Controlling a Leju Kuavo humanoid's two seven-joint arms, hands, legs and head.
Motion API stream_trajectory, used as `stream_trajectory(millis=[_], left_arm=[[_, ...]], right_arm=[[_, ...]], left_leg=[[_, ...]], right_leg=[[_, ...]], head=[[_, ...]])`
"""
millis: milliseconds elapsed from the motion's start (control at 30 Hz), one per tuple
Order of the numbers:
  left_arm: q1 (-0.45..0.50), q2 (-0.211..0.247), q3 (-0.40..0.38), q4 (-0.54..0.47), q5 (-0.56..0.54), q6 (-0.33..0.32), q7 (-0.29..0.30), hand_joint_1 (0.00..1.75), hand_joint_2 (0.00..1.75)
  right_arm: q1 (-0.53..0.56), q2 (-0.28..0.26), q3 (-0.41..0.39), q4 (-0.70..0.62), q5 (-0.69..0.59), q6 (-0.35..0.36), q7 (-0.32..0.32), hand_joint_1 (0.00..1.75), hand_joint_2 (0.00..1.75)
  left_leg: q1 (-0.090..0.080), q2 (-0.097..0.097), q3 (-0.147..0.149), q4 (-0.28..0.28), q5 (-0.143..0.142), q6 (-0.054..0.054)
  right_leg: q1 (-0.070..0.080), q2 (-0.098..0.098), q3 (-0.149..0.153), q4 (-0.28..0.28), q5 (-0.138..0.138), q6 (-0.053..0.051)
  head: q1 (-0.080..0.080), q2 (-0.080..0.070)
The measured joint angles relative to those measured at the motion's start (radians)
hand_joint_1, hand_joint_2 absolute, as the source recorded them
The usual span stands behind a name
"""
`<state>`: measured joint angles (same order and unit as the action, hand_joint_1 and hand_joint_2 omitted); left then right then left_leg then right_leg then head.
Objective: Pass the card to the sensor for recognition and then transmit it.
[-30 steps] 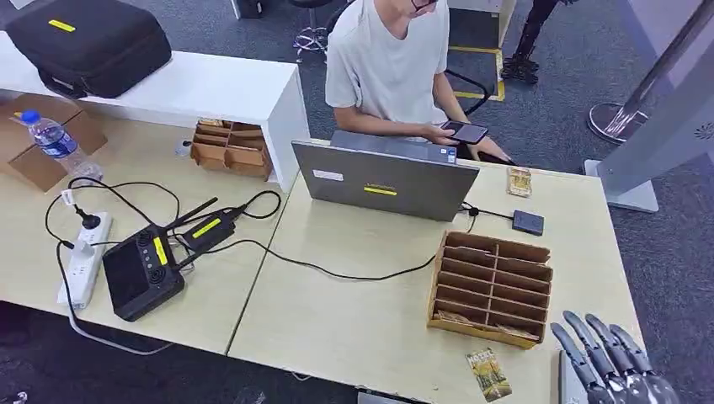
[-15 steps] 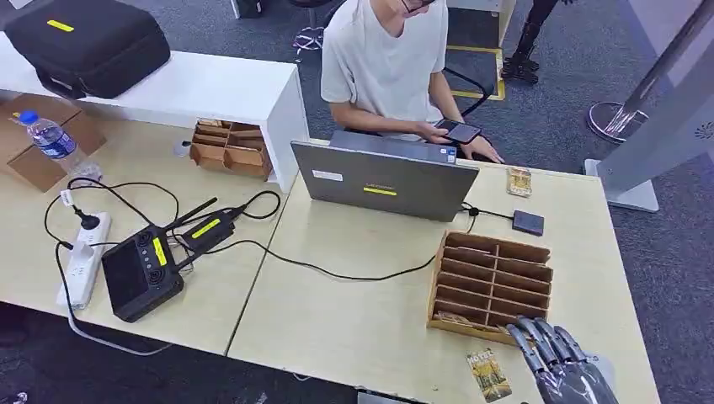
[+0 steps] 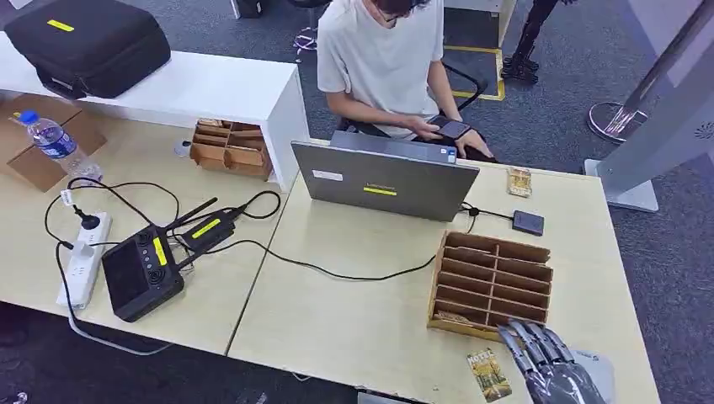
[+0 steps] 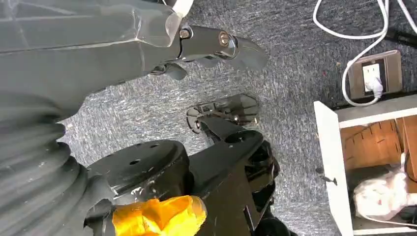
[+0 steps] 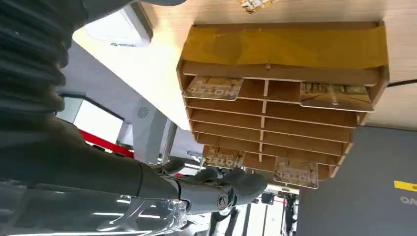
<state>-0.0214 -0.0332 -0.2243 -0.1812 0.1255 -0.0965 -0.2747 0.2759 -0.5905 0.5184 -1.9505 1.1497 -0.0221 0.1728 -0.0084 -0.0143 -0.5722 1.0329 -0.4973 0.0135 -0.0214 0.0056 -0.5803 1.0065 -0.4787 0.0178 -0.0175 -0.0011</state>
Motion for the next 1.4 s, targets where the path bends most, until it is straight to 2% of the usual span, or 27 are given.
stream_trajectory(millis=[233, 267, 367, 400, 667, 867, 1200, 1400], left_arm=[[0.000, -0.001, 0.000, 0.000, -0.004, -0.003, 0.000, 0.00, 1.75], [-0.001, -0.001, 0.000, 0.000, -0.006, -0.003, 0.000, 0.00, 1.75], [-0.001, -0.001, 0.000, 0.000, -0.014, -0.003, 0.001, 0.00, 1.75], [-0.001, -0.002, 0.000, 0.000, -0.017, -0.003, 0.001, 0.00, 1.75], [-0.001, -0.006, 0.000, 0.000, -0.019, -0.006, 0.002, 0.00, 1.75], [-0.001, -0.006, 0.000, 0.000, -0.020, -0.007, 0.003, 0.00, 1.75], [-0.001, -0.006, 0.000, 0.000, -0.020, -0.007, 0.003, 0.00, 1.75], [-0.001, -0.006, 0.000, 0.000, -0.019, -0.007, 0.003, 0.00, 1.75]], right_arm=[[-0.044, 0.052, 0.031, 0.074, 0.008, -0.023, -0.021, 0.00, 1.75], [-0.051, 0.062, 0.034, 0.086, 0.014, -0.039, -0.031, 0.00, 1.75], [-0.079, 0.117, 0.039, 0.145, 0.077, -0.164, -0.072, 0.00, 1.75], [-0.090, 0.137, 0.040, 0.165, 0.088, -0.183, -0.077, 0.00, 1.75], [-0.121, 0.219, 0.038, 0.266, 0.123, -0.222, -0.101, 0.00, 1.75], [-0.129, 0.243, 0.032, 0.304, 0.132, -0.239, -0.103, 0.00, 1.75], [-0.128, 0.256, -0.028, 0.350, 0.145, -0.271, -0.099, 0.00, 1.75], [-0.118, 0.257, -0.091, 0.373, 0.155, -0.315, -0.090, 0.00, 1.75]], left_leg=[[0.000, 0.000, 0.000, 0.000, 0.000, 0.000], [0.000, 0.000, 0.000, 0.000, 0.000, 0.000], [0.000, 0.000, 0.000, 0.000, 0.000, 0.000], [0.000, 0.000, 0.000, 0.000, 0.000, 0.000], [0.000, 0.000, 0.000, 0.000, 0.000, 0.000], [0.000, 0.000, 0.000, 0.000, 0.000, 0.000], [0.000, 0.000, 0.000, 0.000, 0.000, 0.000], [0.000, 0.000, 0.000, 0.000, 0.000, 0.000]], right_leg=[[0.000, 0.000, 0.000, 0.000, 0.000, 0.000], [0.000, 0.000, 0.000, 0.000, 0.000, 0.000], [0.000, 0.000, 0.000, 0.000, 0.000, 0.000], [0.000, 0.001, 0.000, 0.000, 0.000, 0.000], [0.000, 0.000, 0.000, 0.000, 0.000, 0.000], [0.000, 0.000, 0.000, 0.000, 0.000, 0.000], [0.000, 0.000, 0.000, 0.000, 0.000, 0.000], [0.000, 0.000, 0.000, 0.000, 0.000, 0.000]], head=[[0.000, 0.000], [0.000, 0.000], [0.000, 0.000], [0.000, 0.000], [0.000, 0.000], [0.000, 0.000], [0.000, 0.000], [0.000, 0.000]])
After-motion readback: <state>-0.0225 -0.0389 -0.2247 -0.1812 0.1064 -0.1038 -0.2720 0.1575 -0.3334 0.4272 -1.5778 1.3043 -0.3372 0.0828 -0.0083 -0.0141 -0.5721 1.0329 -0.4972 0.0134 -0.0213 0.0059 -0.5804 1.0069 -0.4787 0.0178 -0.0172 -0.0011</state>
